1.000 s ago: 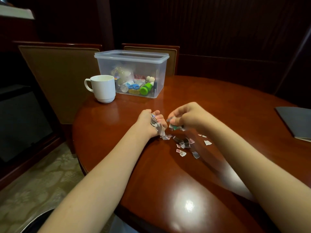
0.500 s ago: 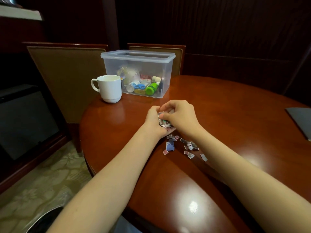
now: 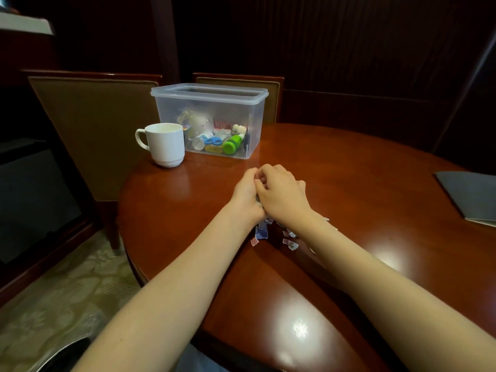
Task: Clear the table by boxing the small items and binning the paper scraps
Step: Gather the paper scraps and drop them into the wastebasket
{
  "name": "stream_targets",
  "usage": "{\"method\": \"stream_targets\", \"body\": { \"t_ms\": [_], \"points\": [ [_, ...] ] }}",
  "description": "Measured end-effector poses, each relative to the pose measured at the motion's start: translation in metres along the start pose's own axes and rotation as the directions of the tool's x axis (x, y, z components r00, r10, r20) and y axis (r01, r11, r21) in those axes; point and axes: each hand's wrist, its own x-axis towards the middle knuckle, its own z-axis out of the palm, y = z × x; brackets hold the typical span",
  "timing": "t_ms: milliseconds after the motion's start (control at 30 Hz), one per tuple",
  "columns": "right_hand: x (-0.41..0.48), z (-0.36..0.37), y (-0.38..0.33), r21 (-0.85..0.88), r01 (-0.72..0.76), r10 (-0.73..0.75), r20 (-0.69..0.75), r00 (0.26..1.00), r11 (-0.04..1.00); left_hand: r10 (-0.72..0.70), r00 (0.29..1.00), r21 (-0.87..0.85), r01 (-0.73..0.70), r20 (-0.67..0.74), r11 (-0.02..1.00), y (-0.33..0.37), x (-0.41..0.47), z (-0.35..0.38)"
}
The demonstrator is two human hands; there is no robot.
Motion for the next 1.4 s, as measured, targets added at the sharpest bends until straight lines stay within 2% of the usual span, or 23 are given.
{"method": "stream_targets", "body": {
  "t_ms": [33,100,167,200,267,333,433,500,633,733,833,1000,1133,1233,1400],
  "points": [
    [-0.001,-0.001,0.002,0.015,-0.008,0.008,0.02,1.0,1.0,-0.003,1.0,0.013,0.004,-0.005,1.0,-0.001,-0.001,0.0],
    [-0.002,-0.006,0.006,0.159,-0.039,0.03,0.06,0.998,0.987,-0.029,1.0,0.015,0.029,-0.009,0.999,-0.002,-0.003,0.0],
    [-0.007,-0.015,0.009,0.325,-0.066,0.054,0.047,0.997,0.943,-0.055,0.998,-0.024,0.054,-0.01,0.998,-0.001,-0.003,-0.001],
    [-0.011,-0.021,0.012,0.352,-0.071,0.068,0.02,0.997,0.933,-0.07,0.998,-0.052,0.069,-0.008,0.996,0.0,-0.001,-0.002],
    [-0.023,-0.034,0.024,0.317,-0.071,0.093,-0.055,0.994,0.946,-0.103,0.995,-0.098,0.102,-0.01,0.99,0.002,0.0,-0.005],
    [-0.038,-0.044,0.046,0.254,-0.103,0.124,-0.07,0.99,0.962,-0.112,0.994,-0.113,0.111,-0.005,0.987,0.004,-0.001,-0.008],
    [-0.058,-0.044,0.069,0.138,-0.254,0.238,0.117,0.964,0.957,-0.117,0.993,-0.137,0.116,0.004,0.984,0.005,-0.002,-0.009],
    [-0.065,-0.038,0.068,0.04,-0.281,0.265,0.228,0.937,0.959,-0.115,0.993,-0.163,0.112,-0.007,0.98,0.005,-0.001,-0.008],
    [-0.068,-0.019,0.037,0.086,-0.189,0.158,0.277,0.948,0.978,-0.102,0.994,-0.226,0.094,-0.027,0.97,0.005,-0.001,-0.009],
    [-0.065,-0.002,0.025,0.018,-0.049,0.043,0.249,0.968,0.999,-0.08,0.995,-0.239,0.065,-0.052,0.969,0.006,-0.003,-0.01],
    [-0.059,0.006,0.019,0.064,-0.011,-0.004,0.232,0.973,0.998,-0.045,0.995,-0.237,0.022,-0.092,0.971,0.007,-0.002,-0.012],
    [-0.05,0.007,0.012,-0.021,0.098,-0.083,0.378,0.922,0.995,0.031,0.99,-0.336,-0.075,-0.135,0.939,0.02,-0.006,-0.021],
    [-0.046,0.007,0.007,0.104,0.201,-0.223,0.302,0.927,0.974,0.056,0.985,-0.375,-0.114,-0.162,0.92,0.023,-0.011,-0.03],
    [-0.049,0.007,0.006,0.119,0.201,-0.224,0.241,0.944,0.972,0.07,0.986,-0.413,-0.128,-0.153,0.902,0.023,-0.016,-0.035],
    [-0.05,0.011,0.004,-0.02,0.214,-0.204,0.223,0.953,0.977,0.073,0.985,-0.419,-0.133,-0.158,0.898,0.024,-0.022,-0.039]
  ]
}}
